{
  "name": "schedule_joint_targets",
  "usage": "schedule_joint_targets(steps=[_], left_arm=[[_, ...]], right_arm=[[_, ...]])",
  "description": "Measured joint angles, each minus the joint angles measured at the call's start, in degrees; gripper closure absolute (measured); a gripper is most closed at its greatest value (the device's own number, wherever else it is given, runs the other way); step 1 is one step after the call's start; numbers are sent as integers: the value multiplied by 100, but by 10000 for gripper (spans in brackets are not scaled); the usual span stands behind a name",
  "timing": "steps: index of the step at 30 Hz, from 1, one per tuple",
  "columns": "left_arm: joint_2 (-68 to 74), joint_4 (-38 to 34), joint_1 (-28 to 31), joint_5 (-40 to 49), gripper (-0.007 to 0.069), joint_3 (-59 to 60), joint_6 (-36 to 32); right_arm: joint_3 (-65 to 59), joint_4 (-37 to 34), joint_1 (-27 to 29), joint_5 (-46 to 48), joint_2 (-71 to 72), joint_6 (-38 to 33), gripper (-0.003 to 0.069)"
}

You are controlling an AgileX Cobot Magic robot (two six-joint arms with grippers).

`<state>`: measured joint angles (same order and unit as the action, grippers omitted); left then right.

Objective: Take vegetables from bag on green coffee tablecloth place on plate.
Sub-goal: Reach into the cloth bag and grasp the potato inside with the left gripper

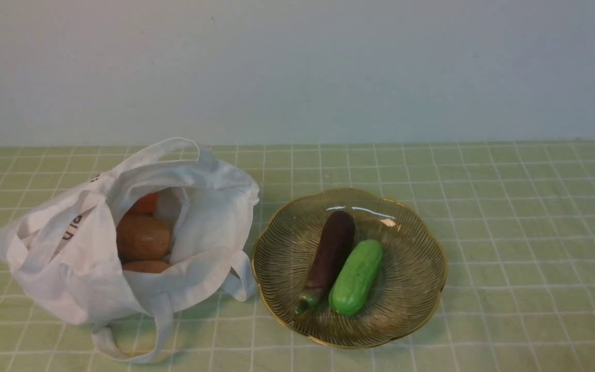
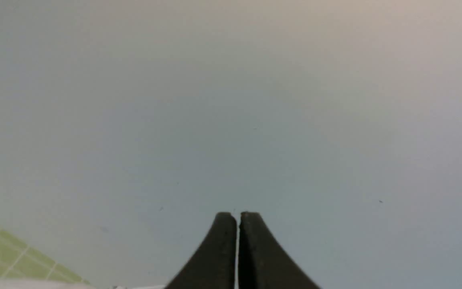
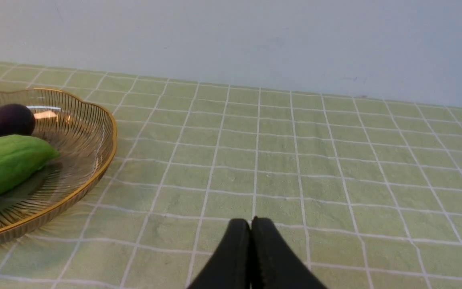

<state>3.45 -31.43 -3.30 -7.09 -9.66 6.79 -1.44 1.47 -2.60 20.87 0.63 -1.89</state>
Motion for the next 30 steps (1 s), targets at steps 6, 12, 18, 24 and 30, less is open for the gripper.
schedule_joint_targets(steps=[6,12,18,24,30], left_arm=[[1746,1109,0,2250,629,-1986,-578],[4678,1458,0,5533,629,-4226,-2075],[6871,1271,-380,6552,629,-5377,-3637],[8490,1970,-1442,6810,629,-6261,-3753],[9648,3352,-1788,7150,629,-7042,-3057]], right_arm=[[0,0,0,0,0,0,673],[0,0,0,0,0,0,673],[0,0,0,0,0,0,673],[0,0,0,0,0,0,673],[0,0,0,0,0,0,673]])
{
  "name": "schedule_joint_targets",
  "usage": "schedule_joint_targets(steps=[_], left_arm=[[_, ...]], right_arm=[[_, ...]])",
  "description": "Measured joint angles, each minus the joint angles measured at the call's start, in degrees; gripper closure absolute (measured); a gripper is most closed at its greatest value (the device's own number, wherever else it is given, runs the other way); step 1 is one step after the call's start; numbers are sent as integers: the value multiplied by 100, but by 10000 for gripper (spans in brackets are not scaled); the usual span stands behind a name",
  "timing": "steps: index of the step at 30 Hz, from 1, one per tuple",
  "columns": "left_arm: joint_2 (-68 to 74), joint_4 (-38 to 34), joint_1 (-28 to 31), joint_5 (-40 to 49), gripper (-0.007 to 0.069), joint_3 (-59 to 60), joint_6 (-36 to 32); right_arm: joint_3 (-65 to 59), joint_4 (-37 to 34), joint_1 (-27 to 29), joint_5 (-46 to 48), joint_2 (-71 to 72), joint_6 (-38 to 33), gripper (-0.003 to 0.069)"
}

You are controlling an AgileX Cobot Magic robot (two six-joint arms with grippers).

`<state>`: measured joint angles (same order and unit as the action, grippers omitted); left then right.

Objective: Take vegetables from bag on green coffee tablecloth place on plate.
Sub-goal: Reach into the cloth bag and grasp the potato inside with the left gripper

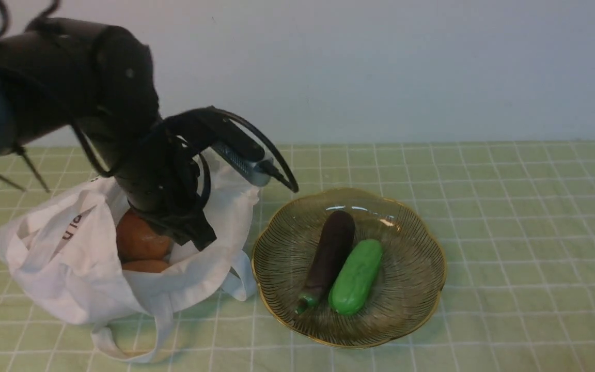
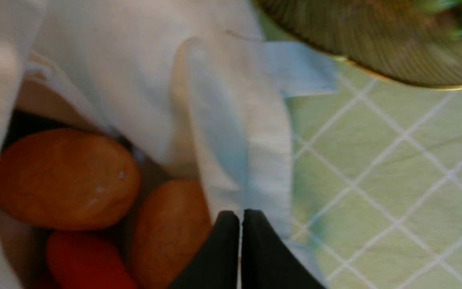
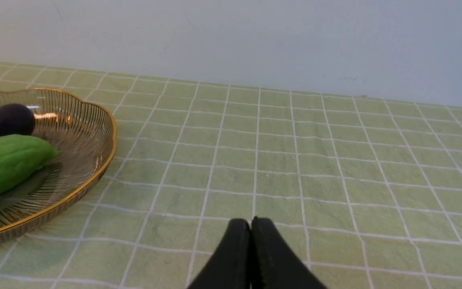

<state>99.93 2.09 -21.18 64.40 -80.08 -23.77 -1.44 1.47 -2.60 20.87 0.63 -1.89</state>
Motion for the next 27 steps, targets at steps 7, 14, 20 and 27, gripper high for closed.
schedule_joint_targets(steps=[7,14,20,27], left_arm=[[713,1379,7,-75,625,-208,695],[947,1818,171,-490,473,-212,1270],[1033,1717,197,-643,170,-219,1330],[1305,1948,197,-804,-49,-219,1343]], right_arm=[[0,0,0,0,0,0,673],[0,0,0,0,0,0,673],[0,0,0,0,0,0,673],[0,0,0,0,0,0,673]])
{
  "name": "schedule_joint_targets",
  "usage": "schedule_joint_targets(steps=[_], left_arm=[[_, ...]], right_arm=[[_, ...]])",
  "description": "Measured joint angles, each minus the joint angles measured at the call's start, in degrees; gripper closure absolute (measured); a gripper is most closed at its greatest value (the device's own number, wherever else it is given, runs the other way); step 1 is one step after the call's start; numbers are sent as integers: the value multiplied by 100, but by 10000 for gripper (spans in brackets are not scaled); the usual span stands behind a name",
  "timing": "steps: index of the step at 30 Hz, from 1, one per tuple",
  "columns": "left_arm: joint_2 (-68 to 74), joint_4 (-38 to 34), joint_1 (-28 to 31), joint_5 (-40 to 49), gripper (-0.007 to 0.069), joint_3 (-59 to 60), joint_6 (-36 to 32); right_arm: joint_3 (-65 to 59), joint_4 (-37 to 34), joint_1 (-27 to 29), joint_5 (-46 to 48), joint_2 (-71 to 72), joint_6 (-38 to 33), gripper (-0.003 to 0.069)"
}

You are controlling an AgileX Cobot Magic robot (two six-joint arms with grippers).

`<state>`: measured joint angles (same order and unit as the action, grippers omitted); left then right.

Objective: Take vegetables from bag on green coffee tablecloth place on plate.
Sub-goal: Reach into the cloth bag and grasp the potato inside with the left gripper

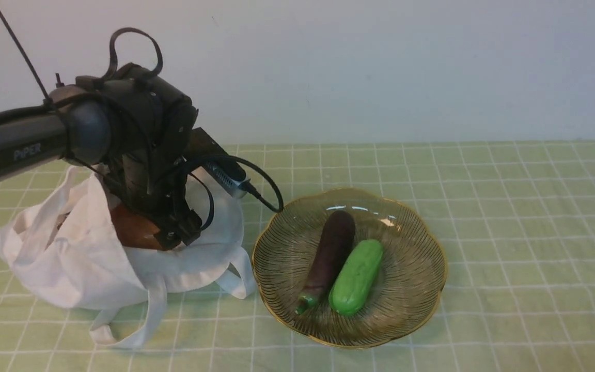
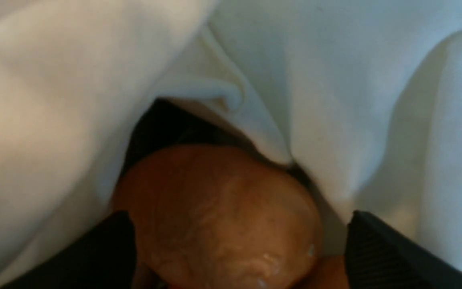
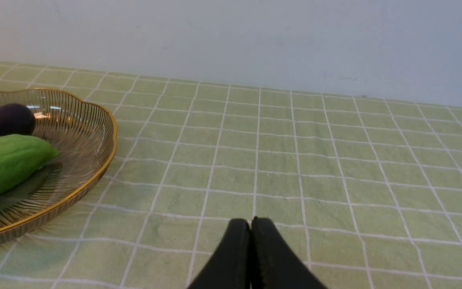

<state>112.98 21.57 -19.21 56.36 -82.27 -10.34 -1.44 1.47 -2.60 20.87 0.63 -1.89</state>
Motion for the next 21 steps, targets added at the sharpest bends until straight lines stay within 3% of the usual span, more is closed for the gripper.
schedule_joint_targets(steps=[8,10,13,21], left_arm=[[299,296,0,-76,-55,-1,400],[340,310,0,-76,-41,-6,487],[378,344,0,29,46,-20,891],[196,304,-6,221,46,-20,1187]], right_arm=[[0,0,0,0,0,-4,673],[0,0,0,0,0,-4,673],[0,0,0,0,0,-4,673],[0,0,0,0,0,-4,673]])
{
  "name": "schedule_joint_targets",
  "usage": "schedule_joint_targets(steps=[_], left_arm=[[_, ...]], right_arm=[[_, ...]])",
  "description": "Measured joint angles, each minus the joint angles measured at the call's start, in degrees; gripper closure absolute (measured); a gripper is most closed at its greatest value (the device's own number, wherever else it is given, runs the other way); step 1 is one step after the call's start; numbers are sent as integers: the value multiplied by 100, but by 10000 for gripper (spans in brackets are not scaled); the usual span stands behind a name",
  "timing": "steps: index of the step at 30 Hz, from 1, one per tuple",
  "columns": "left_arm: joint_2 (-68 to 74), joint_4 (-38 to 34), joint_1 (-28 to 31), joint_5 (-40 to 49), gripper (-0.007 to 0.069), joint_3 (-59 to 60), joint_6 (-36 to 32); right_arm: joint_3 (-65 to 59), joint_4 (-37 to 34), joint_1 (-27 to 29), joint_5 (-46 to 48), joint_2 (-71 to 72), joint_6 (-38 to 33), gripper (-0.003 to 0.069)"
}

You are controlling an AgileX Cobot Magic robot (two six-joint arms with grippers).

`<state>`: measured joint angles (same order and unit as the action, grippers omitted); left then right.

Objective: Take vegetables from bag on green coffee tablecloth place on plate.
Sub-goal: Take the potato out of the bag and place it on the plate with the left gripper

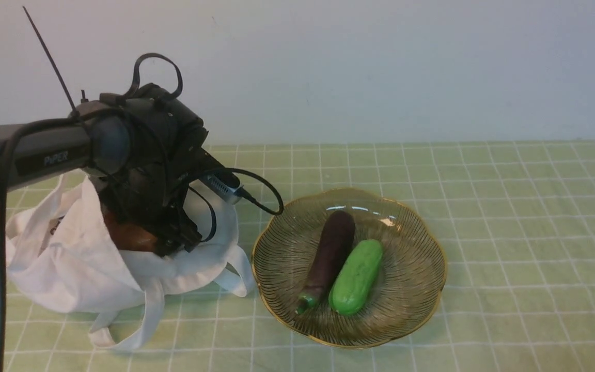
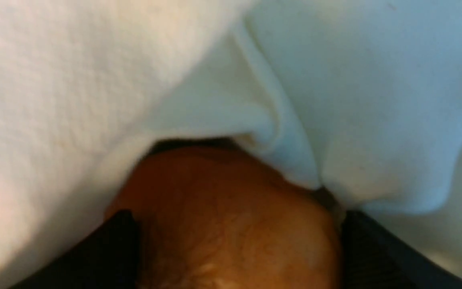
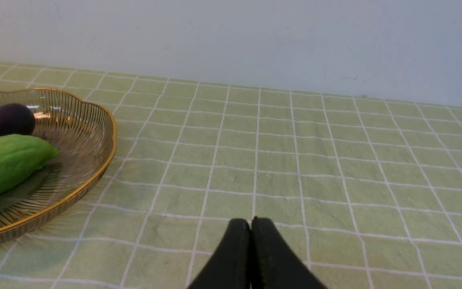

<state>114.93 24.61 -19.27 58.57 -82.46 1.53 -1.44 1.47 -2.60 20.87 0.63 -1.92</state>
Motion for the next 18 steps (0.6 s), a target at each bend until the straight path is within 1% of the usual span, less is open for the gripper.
schedule_joint_targets(steps=[2,6,9,13,15,17,18], left_arm=[[-128,-65,0,14,46,0,17],[-699,-498,0,77,46,0,53],[-1169,-1095,-45,123,46,0,7],[-1488,-1797,-259,128,46,0,-336],[-1603,-2302,-540,55,46,0,-609],[-1610,-2662,-778,-90,46,0,-833],[-1610,-2699,-804,-112,46,0,-857]], right_arm=[[0,0,0,0,0,0,673],[0,0,0,0,0,0,673],[0,0,0,0,0,0,673],[0,0,0,0,0,0,673],[0,0,0,0,0,0,673],[0,0,0,0,0,0,673],[0,0,0,0,0,0,673]])
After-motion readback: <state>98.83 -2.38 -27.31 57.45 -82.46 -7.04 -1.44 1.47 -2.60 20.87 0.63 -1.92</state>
